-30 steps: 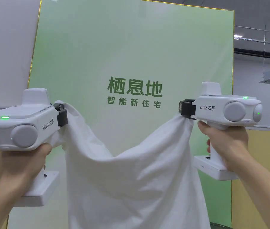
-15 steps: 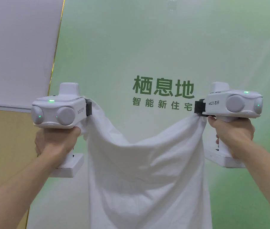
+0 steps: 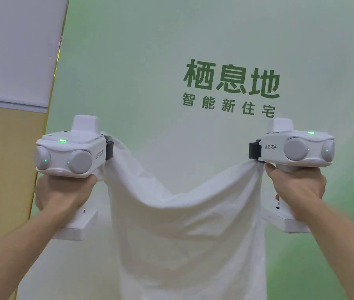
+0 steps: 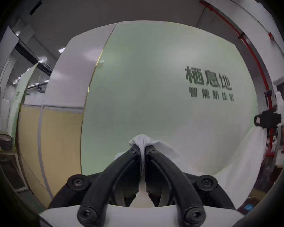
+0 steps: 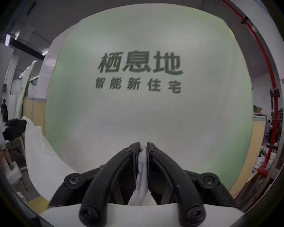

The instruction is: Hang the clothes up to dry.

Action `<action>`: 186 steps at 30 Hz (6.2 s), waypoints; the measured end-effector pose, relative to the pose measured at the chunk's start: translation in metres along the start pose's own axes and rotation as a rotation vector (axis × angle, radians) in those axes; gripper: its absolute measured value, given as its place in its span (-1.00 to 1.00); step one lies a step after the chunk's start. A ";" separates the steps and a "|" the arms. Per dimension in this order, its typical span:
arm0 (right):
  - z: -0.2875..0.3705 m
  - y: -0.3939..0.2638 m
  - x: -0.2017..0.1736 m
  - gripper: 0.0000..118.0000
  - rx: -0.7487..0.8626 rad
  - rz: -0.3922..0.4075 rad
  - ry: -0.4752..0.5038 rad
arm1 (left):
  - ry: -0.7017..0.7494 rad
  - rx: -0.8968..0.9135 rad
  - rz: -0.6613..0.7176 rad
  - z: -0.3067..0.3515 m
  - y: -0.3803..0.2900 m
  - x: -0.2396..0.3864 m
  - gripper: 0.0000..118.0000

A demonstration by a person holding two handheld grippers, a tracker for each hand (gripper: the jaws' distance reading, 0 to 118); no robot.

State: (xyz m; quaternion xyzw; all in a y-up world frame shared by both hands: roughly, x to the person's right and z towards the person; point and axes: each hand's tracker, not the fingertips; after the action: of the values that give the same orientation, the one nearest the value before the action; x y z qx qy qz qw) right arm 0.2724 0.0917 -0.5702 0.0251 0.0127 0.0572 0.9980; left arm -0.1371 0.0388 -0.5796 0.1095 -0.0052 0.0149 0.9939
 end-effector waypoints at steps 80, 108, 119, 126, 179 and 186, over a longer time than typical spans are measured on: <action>0.363 -0.314 -0.190 -0.89 -0.258 -0.061 0.528 | -0.213 -0.986 -0.104 0.446 -0.212 -0.072 -1.00; 0.350 -0.363 -0.249 -0.89 -0.430 -0.041 0.730 | -0.239 -1.338 0.148 0.358 -0.283 -0.075 0.94; 0.350 -0.373 -0.247 -0.89 -0.456 -0.037 0.733 | -0.220 -1.365 0.029 0.376 -0.296 -0.059 -0.22; 0.351 -0.375 -0.243 -0.89 -0.462 -0.036 0.735 | -0.231 -1.316 -0.065 0.388 -0.297 -0.051 -0.29; -0.057 -0.417 -0.263 0.81 -1.037 0.041 0.404 | -0.244 -0.905 0.097 0.337 -0.283 -0.071 -0.97; -0.053 -0.409 -0.271 0.30 -1.039 0.065 0.344 | -0.242 -0.908 0.089 0.347 -0.287 -0.074 -0.97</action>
State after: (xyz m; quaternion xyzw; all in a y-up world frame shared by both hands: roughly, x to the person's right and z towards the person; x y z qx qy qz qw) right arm 0.0478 -0.3424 -0.6379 -0.4804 0.1451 0.0899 0.8603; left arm -0.2051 -0.3192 -0.3047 -0.3358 -0.1317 0.0409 0.9318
